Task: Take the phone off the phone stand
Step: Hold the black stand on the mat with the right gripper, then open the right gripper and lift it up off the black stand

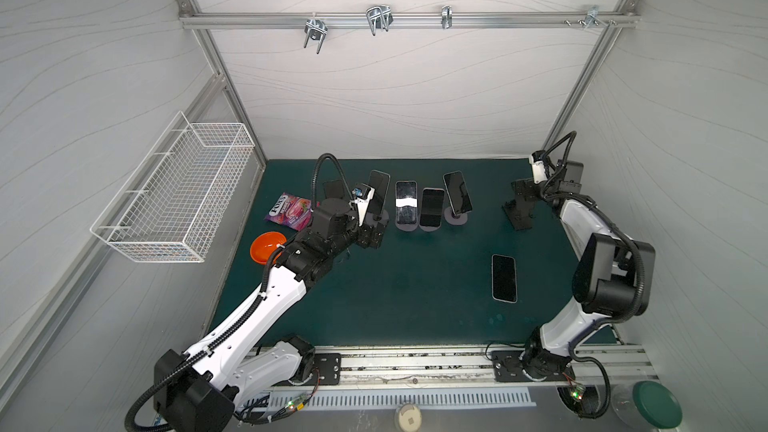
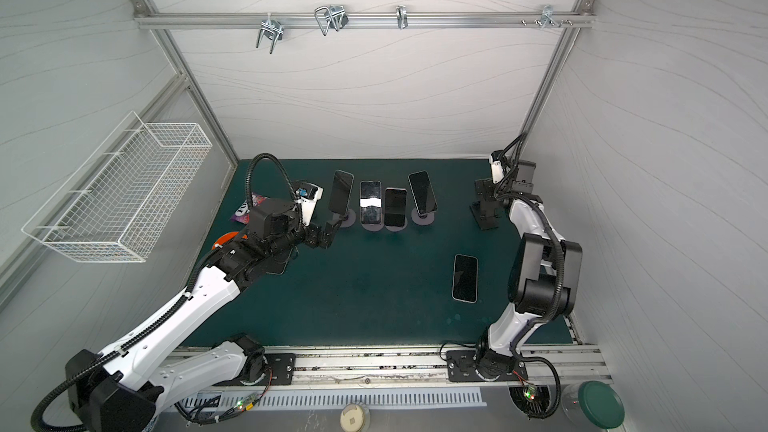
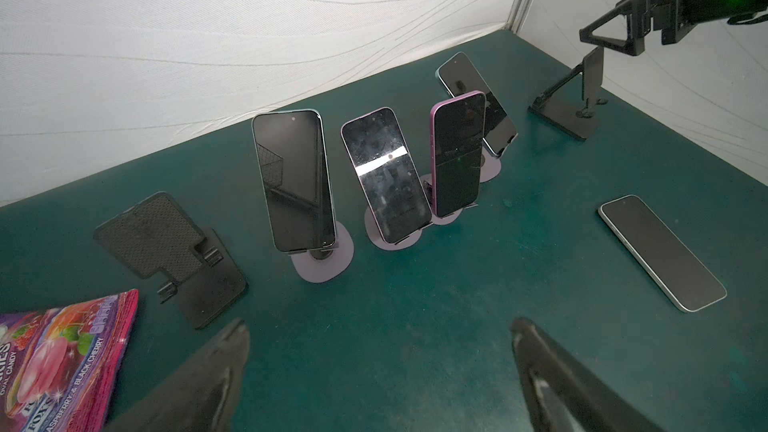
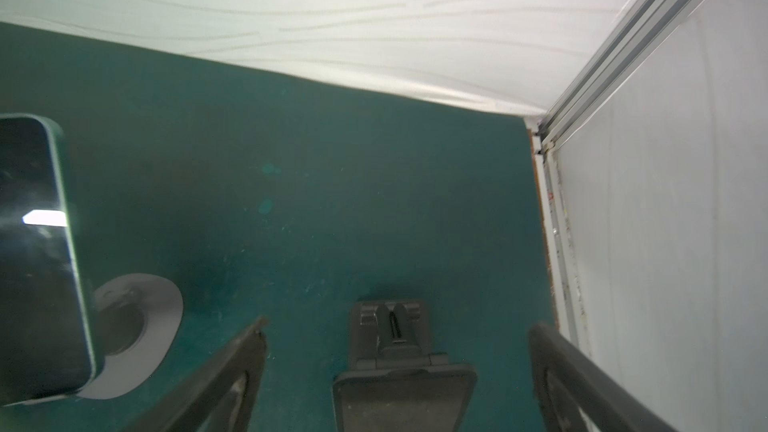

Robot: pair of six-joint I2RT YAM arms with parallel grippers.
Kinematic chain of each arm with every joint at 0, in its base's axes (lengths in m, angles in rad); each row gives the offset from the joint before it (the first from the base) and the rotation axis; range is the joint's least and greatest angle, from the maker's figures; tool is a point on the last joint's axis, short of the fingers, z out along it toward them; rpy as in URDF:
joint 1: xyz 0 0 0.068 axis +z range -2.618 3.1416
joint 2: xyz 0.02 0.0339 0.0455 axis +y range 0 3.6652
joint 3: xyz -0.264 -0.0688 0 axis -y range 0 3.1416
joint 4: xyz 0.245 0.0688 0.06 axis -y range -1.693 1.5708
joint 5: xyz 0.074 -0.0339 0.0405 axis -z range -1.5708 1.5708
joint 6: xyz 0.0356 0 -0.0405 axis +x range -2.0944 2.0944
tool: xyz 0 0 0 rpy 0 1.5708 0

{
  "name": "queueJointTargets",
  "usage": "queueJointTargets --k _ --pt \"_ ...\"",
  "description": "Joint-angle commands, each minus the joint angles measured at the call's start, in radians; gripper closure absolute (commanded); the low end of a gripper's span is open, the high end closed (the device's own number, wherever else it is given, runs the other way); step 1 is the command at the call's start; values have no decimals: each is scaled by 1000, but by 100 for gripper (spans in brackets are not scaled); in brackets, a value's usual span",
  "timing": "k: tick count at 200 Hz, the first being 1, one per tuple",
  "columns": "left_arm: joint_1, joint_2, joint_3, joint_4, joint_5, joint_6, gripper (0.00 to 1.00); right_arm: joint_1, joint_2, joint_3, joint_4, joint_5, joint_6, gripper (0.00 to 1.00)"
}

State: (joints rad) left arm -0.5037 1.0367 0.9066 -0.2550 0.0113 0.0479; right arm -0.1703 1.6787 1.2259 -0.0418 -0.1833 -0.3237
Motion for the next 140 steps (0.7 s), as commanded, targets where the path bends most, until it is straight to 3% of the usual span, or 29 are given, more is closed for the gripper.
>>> queueJointTargets --k 1,33,59,76,101,140 --pt "6 -5 60 4 -2 1 1 12 -70 20 12 4 -9 1" --pt "5 -6 61 2 -7 20 1 43 -109 17 40 14 -17 1" --pt "5 -12 51 4 -14 37 1 55 -138 7 122 -131 2 1" --pt "5 -10 46 0 -21 43 1 60 -137 25 183 -176 77 1" --pt "8 -9 44 11 -13 46 1 60 -116 100 219 -215 290 1" --pt "23 3 48 42 -12 41 1 55 -66 239 211 -462 358 1"
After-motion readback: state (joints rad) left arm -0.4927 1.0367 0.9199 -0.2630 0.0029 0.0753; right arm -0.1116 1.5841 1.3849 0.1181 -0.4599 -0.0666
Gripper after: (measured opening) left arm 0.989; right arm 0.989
